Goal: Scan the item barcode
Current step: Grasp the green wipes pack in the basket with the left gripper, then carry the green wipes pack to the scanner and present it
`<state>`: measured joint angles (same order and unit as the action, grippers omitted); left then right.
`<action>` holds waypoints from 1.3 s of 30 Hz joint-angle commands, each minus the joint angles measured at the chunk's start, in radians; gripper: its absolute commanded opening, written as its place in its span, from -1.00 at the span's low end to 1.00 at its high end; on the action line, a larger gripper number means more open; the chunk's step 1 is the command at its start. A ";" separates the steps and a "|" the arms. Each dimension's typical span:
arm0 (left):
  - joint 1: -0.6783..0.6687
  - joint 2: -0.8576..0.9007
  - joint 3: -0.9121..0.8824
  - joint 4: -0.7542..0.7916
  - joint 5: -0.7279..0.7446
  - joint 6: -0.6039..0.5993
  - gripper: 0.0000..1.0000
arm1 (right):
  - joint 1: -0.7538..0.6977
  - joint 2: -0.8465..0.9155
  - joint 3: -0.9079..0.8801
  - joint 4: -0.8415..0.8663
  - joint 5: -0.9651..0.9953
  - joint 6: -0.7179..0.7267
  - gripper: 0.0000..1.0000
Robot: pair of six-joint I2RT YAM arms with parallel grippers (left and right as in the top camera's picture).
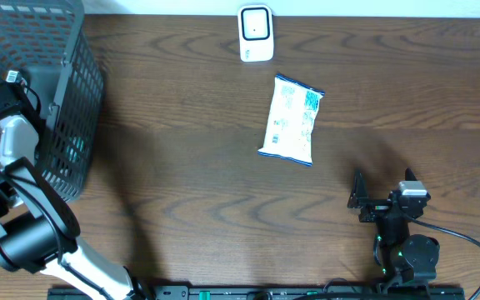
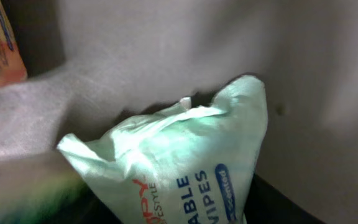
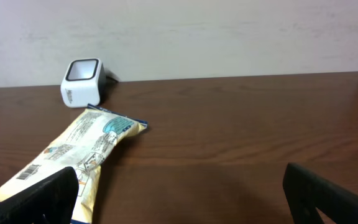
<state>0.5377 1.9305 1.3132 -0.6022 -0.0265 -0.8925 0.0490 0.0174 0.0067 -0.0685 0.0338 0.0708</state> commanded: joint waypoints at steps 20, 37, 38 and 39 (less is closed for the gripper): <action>0.084 -0.338 0.022 -0.002 0.045 0.113 -0.85 | -0.009 -0.002 -0.002 -0.003 0.001 -0.008 0.99; -0.164 -0.873 0.021 0.377 0.577 0.055 -0.85 | -0.009 -0.002 -0.002 -0.003 0.001 -0.008 0.98; -0.211 -0.865 0.021 0.368 0.577 0.085 -0.85 | -0.009 -0.002 -0.002 -0.003 0.001 -0.008 0.98; -0.265 -0.854 0.021 0.354 0.576 0.118 -0.85 | -0.009 -0.002 -0.002 -0.003 0.001 -0.008 0.98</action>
<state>0.3958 1.0473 1.3228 -0.2295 0.4747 -0.8570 0.0490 0.0177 0.0067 -0.0685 0.0338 0.0708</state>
